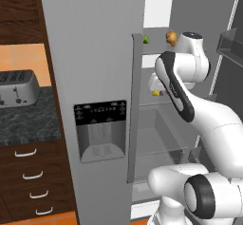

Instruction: Place one lemon wedge and one chicken drumstick in each tupperware on the nearby counter, to pack two identical lunches.

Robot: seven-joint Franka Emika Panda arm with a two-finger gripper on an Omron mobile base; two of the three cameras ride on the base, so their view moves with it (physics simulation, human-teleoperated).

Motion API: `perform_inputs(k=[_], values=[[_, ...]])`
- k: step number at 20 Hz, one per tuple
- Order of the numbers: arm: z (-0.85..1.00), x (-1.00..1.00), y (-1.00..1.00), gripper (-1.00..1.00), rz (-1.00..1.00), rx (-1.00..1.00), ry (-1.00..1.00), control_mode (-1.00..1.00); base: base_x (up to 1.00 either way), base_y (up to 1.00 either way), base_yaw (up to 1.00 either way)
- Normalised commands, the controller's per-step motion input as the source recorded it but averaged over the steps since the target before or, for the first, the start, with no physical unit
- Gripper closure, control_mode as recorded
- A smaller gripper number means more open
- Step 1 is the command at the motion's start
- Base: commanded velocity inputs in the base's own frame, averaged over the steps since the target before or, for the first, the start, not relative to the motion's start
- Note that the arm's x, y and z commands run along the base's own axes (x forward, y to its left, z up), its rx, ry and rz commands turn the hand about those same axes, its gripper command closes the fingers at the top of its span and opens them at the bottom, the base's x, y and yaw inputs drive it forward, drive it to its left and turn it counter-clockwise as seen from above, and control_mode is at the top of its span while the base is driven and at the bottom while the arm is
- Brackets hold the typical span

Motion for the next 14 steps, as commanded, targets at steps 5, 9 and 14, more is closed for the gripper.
perform_inputs(k=[5, 9, 14], values=[[-0.01, 0.0, -0.01, -1.0, 0.0, 0.0, -0.01, -1.0, 0.0, 0.0, 0.0], [-0.01, -0.02, -0.15, -1.0, 0.0, 0.01, -0.11, -1.0, 0.0, 0.0, 0.0], [-0.4, -0.05, -0.54, -1.0, -0.01, -0.09, -0.08, -1.0, 0.0, 0.0, 0.0]])
